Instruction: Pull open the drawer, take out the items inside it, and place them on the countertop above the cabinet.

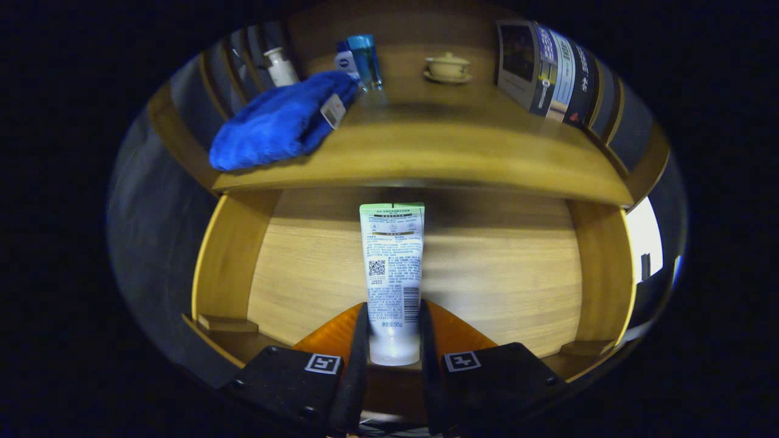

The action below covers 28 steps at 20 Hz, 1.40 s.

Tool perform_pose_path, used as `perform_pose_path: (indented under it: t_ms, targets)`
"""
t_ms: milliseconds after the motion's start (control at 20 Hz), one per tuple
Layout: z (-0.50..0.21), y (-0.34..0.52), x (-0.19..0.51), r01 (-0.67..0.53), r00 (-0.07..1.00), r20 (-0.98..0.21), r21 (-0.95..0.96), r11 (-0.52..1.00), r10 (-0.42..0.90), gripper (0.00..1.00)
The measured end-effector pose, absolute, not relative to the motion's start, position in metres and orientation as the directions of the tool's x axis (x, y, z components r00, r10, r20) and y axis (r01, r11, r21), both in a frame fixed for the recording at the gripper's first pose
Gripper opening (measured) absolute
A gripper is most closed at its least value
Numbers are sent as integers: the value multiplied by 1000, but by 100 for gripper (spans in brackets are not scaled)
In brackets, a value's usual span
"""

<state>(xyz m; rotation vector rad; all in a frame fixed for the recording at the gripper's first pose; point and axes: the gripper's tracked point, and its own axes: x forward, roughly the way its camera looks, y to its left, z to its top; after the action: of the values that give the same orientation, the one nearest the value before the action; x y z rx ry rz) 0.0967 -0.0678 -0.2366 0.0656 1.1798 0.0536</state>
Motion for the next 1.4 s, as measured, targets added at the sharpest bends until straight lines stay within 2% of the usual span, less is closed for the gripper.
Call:
perform_pose_path:
  t_ms: [150,250,400,550,850,1400]
  targets:
    - [-182,-59,125,-14,496,-856,155,988,141,48]
    - [-151,-71,159,3,571,-813,137,991,111,47]
    - [-140,-93,214,44,617,-785,110,993,60,47]
    - [-157,-110,253,112,616,-788,108,988,16,47]
    - [-200,-137,287,169,553,-827,-9,986,-103,47]
    - [-228,-149,305,202,573,-807,-26,979,-140,51]
